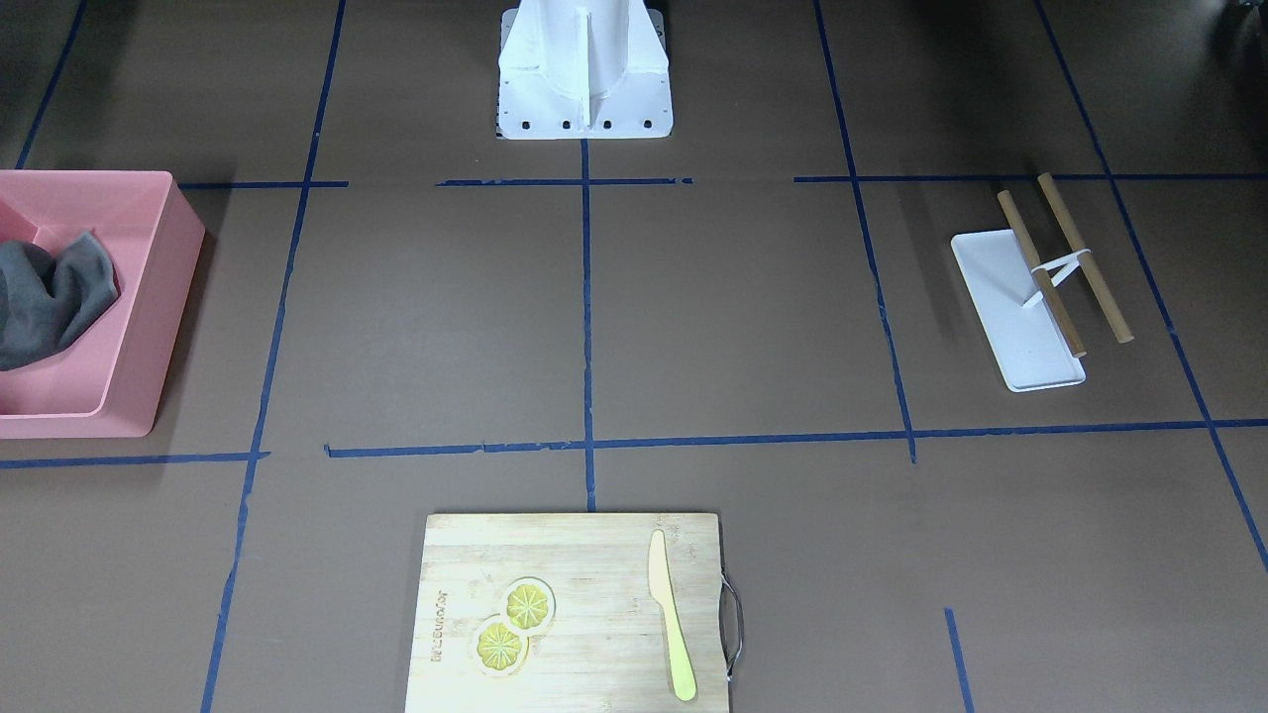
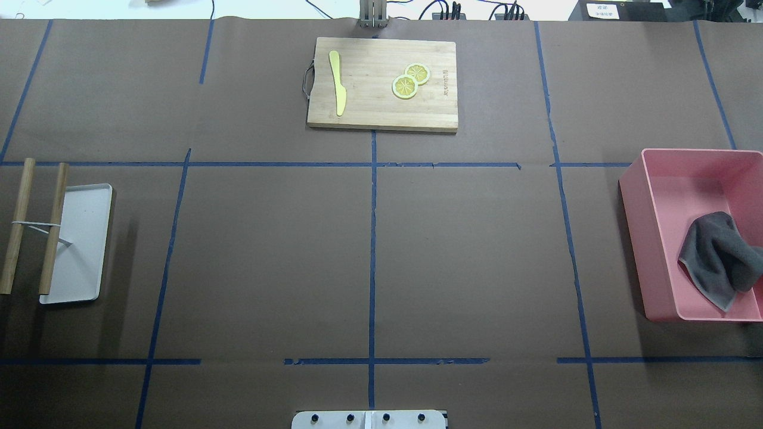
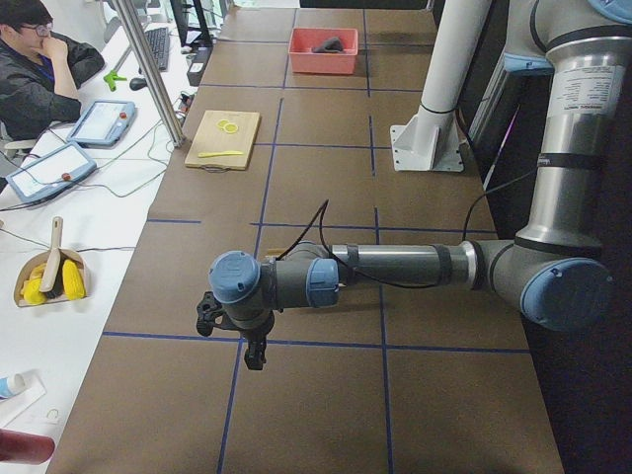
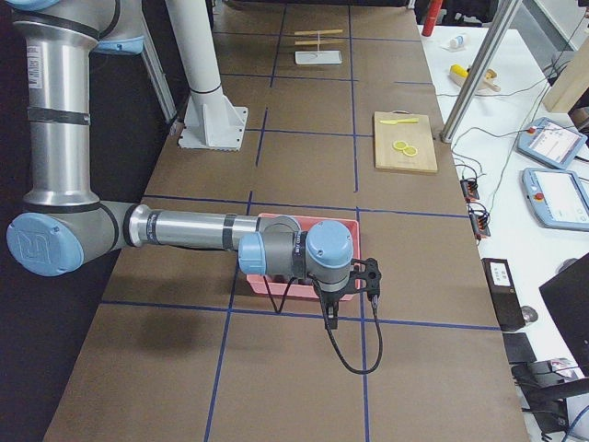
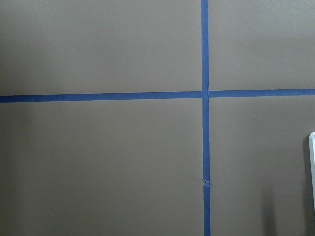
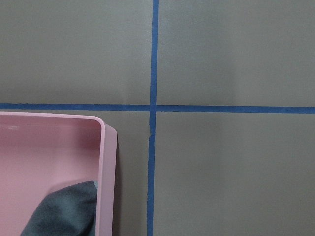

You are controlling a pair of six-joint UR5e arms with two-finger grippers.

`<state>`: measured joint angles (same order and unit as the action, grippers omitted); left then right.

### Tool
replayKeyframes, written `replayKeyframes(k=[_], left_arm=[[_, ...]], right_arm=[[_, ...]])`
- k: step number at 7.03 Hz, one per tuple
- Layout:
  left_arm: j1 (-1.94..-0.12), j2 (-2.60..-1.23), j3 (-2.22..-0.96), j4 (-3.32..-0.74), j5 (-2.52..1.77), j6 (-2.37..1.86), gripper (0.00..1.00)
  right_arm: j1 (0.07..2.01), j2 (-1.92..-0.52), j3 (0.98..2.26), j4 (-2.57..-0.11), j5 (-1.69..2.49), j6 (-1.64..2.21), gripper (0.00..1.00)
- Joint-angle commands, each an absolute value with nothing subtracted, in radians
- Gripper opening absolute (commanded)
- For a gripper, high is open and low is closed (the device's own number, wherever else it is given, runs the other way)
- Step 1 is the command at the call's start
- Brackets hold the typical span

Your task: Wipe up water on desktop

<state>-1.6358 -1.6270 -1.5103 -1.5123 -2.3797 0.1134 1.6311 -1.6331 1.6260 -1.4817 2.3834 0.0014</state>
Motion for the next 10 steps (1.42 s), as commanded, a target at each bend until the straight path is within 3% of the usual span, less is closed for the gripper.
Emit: replayKeyframes(k=[1, 2, 10], left_arm=[[-1.647, -1.579, -1.56, -1.519, -2.378, 0.112, 1.0], [-1.644, -1.539, -1.603, -1.516, -2.382, 0.101, 1.0], [-1.632, -1.549, -1.594, -1.477, -2.381, 0.06, 1.0]], right_arm=[[1.631, -1.634, 1.626, -1.482, 2.388, 0.002, 1.0], [1.631, -1.634, 1.626, -1.482, 2.388, 0.002, 1.0], [1.631, -1.637, 1.624, -1.482, 2.388, 0.002, 1.0]])
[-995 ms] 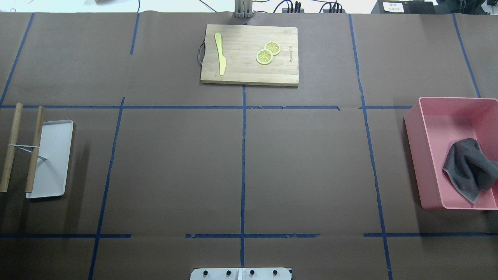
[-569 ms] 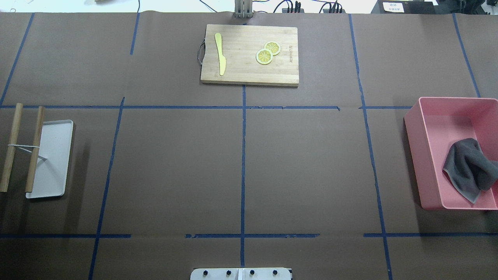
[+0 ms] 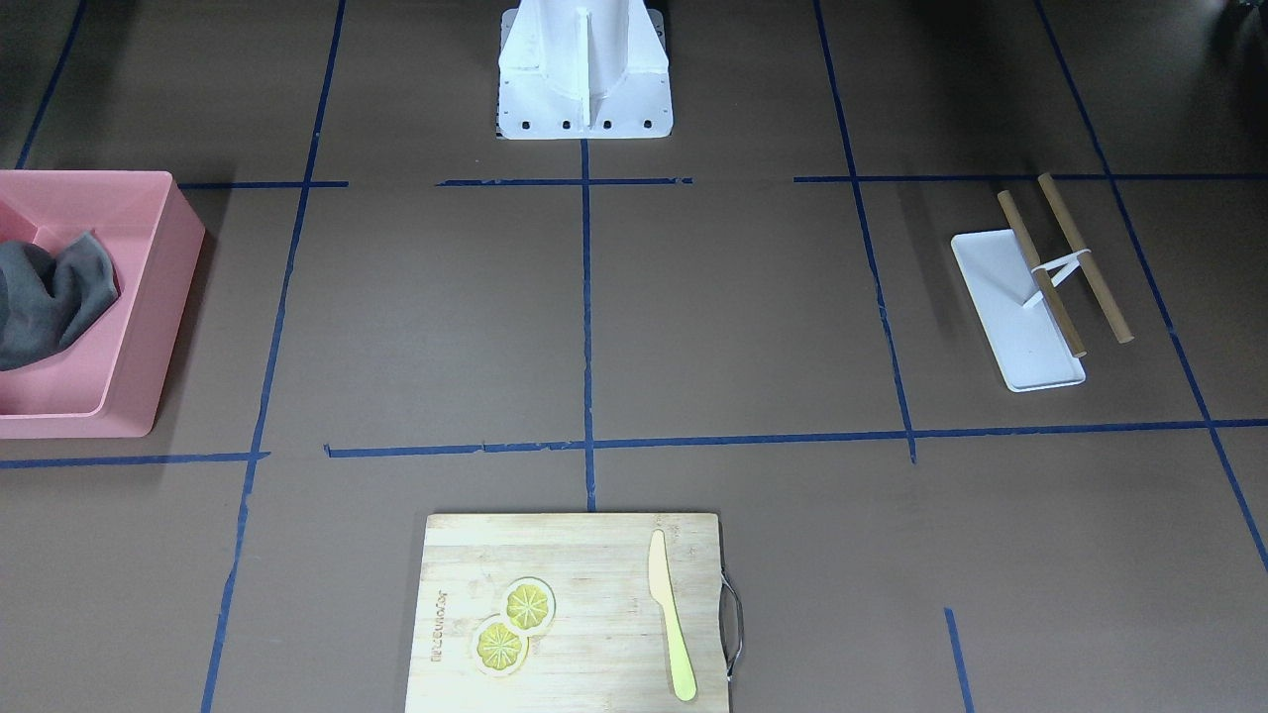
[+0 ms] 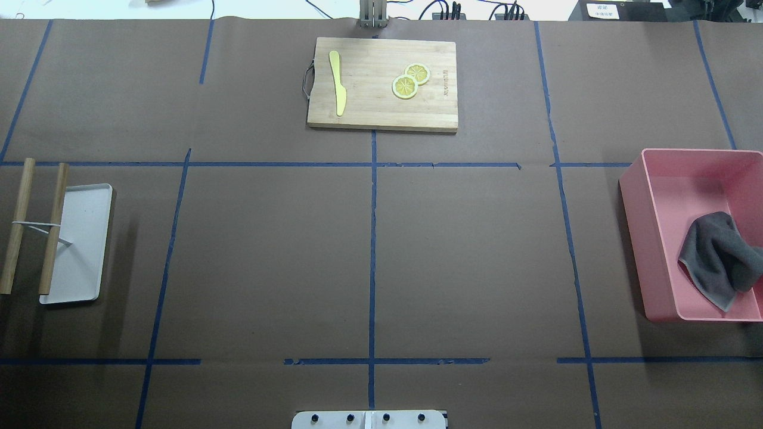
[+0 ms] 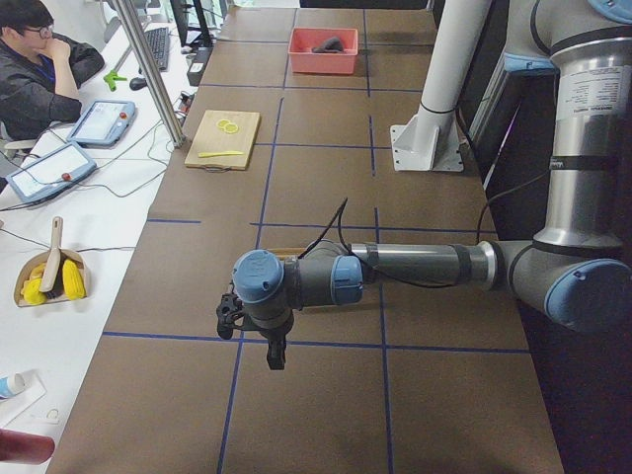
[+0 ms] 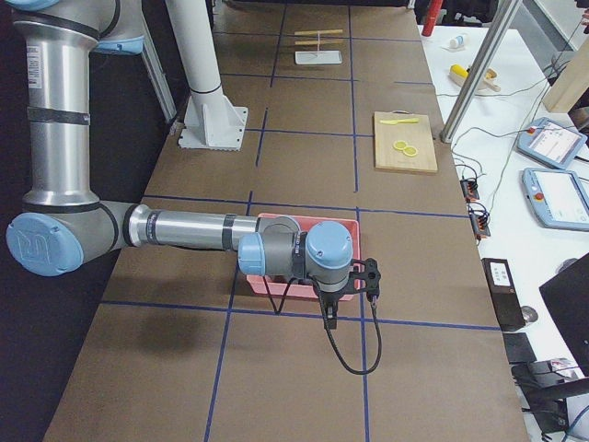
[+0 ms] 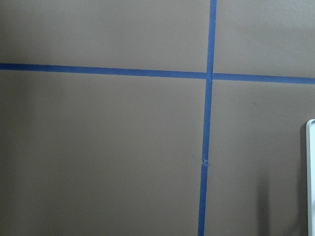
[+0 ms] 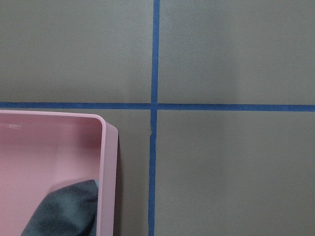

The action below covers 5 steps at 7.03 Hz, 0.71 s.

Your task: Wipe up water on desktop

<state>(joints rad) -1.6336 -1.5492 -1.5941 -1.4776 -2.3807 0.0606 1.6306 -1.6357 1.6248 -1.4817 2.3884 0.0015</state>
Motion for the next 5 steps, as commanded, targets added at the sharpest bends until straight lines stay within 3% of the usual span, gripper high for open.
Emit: replayKeyframes(k=[1, 5], left_arm=[[-1.632, -1.549, -1.594, -1.477, -2.379, 0.06, 1.0], [-1.631, -1.549, -1.591, -1.479, -2.375, 0.061, 1.0]], right_arm=[[1.631, -1.638, 1.624, -1.479, 2.384, 0.002, 1.0], [1.631, -1.637, 1.626, -1.474, 2.387, 0.002, 1.0]])
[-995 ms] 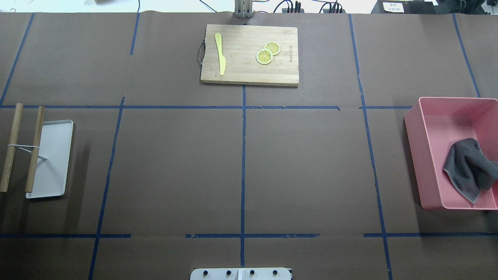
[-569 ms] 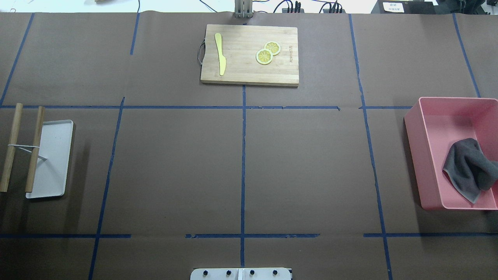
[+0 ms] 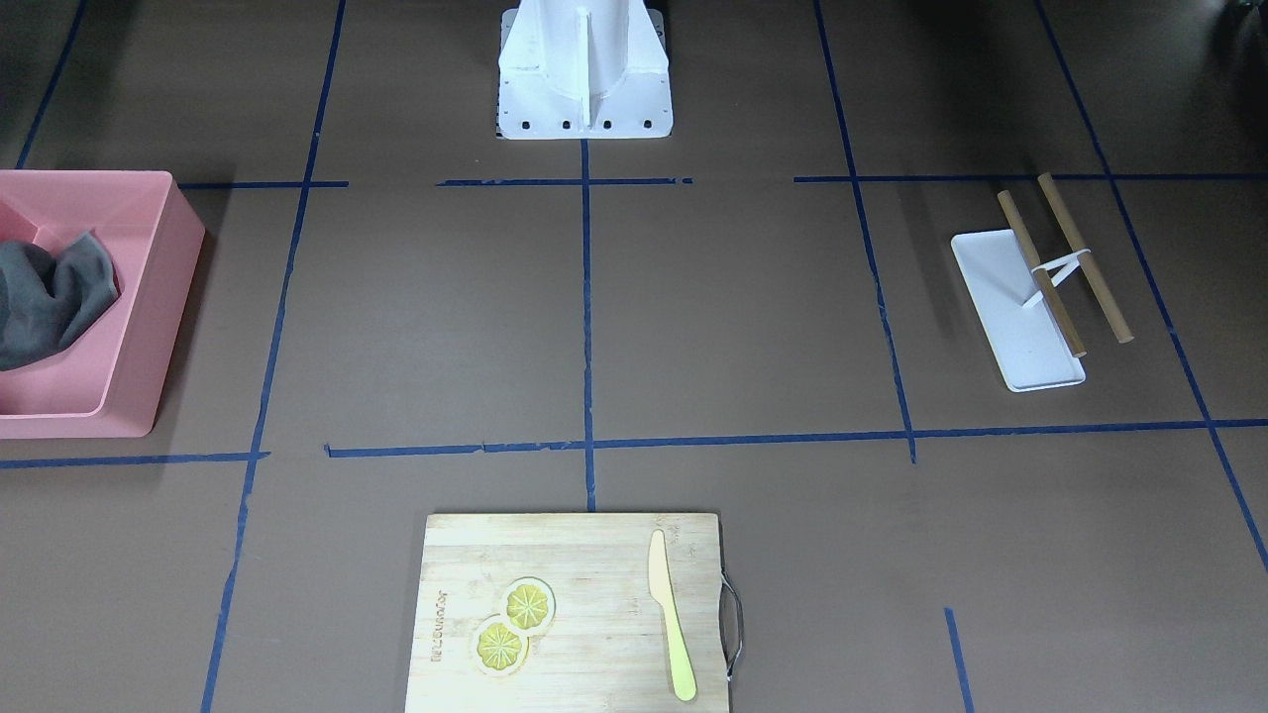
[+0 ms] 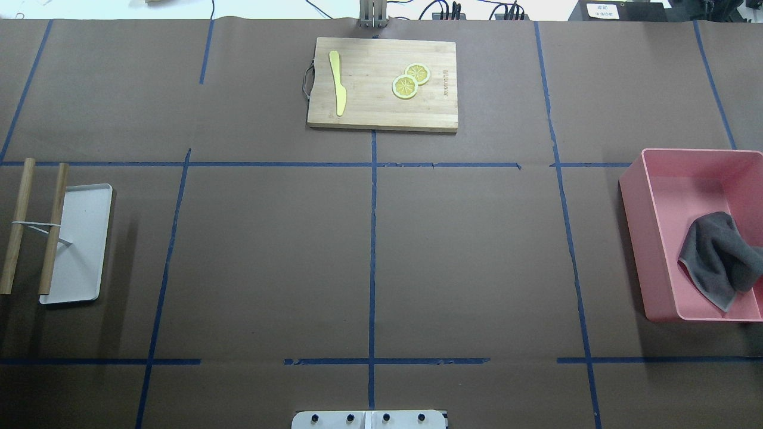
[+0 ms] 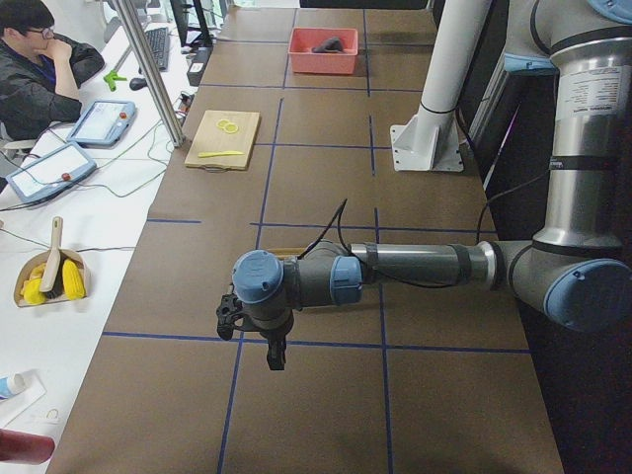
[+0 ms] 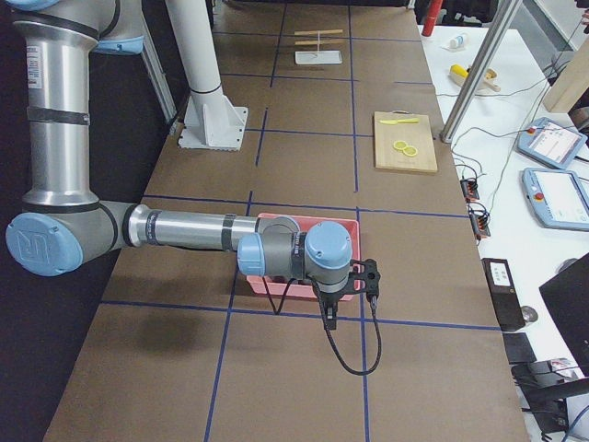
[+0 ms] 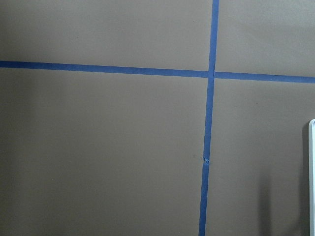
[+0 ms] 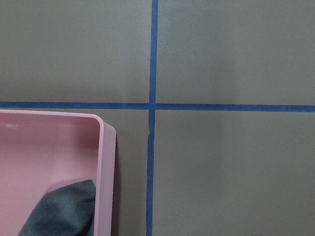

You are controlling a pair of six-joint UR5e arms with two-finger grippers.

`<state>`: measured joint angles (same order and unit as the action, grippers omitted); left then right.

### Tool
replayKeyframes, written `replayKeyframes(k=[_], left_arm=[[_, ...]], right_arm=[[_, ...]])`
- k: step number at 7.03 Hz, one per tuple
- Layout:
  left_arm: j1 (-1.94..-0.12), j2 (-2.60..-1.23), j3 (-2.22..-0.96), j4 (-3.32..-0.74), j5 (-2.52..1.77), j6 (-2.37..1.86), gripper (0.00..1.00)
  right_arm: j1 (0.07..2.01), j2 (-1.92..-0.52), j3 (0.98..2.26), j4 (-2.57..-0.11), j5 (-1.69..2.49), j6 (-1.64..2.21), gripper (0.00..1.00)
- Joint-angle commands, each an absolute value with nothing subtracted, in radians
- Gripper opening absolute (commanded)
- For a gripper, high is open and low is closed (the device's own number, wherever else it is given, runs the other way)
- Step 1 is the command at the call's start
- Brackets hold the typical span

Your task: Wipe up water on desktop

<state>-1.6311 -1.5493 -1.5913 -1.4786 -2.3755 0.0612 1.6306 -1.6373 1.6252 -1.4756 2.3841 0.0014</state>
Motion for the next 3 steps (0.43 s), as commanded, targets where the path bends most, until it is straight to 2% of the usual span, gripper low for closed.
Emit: replayKeyframes(k=[1, 3], left_arm=[[-1.631, -1.549, -1.591, -1.48, -2.375, 0.061, 1.0], [-1.631, -1.551, -1.592, -1.482, -2.375, 0.061, 1.0]], right_arm=[[1.631, -1.638, 1.626, -1.476, 2.387, 0.002, 1.0], [1.631, -1.643, 1.628, -1.474, 2.385, 0.002, 1.0]])
